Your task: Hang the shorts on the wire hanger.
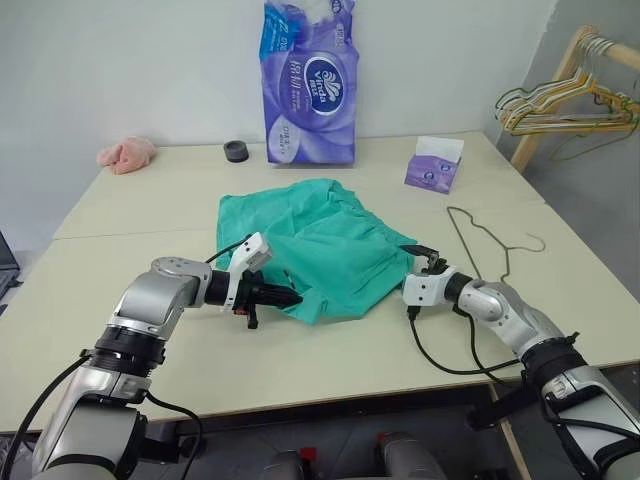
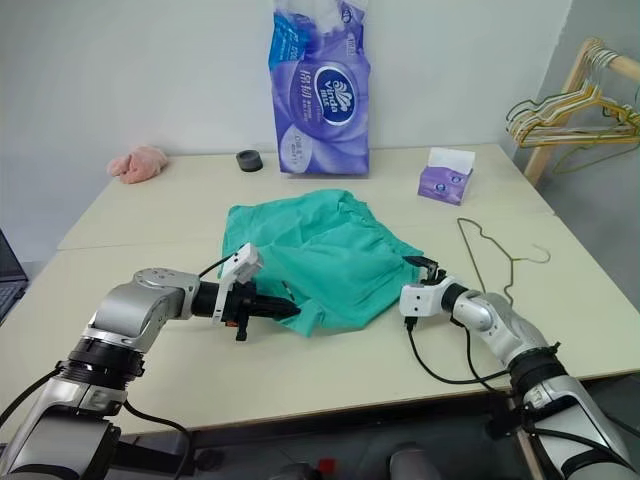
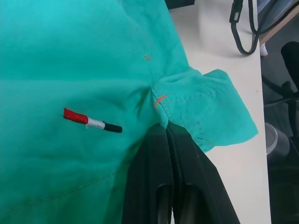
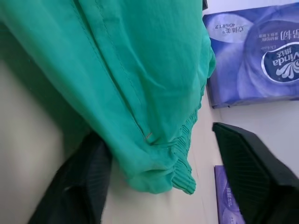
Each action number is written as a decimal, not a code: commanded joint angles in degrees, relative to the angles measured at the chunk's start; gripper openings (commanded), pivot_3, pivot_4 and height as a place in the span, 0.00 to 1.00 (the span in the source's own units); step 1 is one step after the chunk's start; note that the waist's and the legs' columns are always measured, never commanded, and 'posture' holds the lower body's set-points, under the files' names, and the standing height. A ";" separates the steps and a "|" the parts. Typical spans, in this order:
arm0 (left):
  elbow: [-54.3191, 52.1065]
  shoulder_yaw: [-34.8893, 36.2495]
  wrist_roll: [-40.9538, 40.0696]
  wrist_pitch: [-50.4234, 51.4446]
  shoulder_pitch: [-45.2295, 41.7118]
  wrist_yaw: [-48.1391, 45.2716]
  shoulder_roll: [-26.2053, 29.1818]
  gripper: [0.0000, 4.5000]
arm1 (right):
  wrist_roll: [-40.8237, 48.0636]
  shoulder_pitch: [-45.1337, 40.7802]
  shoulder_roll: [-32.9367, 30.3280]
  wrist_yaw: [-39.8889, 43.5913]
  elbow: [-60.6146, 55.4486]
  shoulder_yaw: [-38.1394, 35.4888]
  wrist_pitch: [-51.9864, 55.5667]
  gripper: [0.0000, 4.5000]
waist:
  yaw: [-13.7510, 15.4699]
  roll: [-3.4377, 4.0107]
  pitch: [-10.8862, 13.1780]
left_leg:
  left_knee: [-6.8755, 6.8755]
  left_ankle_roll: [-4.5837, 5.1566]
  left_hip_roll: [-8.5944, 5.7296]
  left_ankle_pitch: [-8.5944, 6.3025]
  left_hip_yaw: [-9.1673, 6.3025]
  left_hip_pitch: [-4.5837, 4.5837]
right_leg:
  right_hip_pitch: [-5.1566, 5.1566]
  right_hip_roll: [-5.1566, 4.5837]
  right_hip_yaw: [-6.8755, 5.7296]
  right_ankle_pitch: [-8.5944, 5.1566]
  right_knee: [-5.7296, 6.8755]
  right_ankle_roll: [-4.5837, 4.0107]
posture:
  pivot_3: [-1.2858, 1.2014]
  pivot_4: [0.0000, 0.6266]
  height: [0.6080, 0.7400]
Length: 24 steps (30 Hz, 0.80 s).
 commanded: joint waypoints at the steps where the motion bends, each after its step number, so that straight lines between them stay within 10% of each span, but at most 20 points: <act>1: -0.37 1.81 -0.35 -0.61 0.11 -0.76 1.64 0.00 | -0.69 -2.57 0.57 -2.63 1.62 0.50 -4.55 0.49 | -0.06 0.00 0.00 | 0.00 0.00 0.00 0.00 0.00 0.00 | 0.00 0.00 0.00 0.00 0.00 0.00 | 0.47 0.07 1.00; 7: -1.24 1.59 -0.18 -0.91 2.92 -1.50 3.61 0.00 | -2.51 -4.69 0.77 -3.23 3.96 2.53 -9.32 0.02 | -0.29 0.01 0.00 | 0.00 0.00 0.00 0.00 -0.01 0.02 | 0.00 0.00 0.00 0.00 0.01 0.00 | 0.47 0.07 1.00; 24: -13.67 -7.15 1.61 -3.72 13.10 -7.23 6.02 0.00 | 6.49 12.55 -20.52 15.66 -18.31 -0.10 -9.22 0.01 | 0.47 0.08 0.02 | 0.01 0.02 -0.07 -0.02 0.03 -0.01 | 0.04 -0.09 0.04 -0.01 -0.01 0.01 | 0.45 0.08 1.00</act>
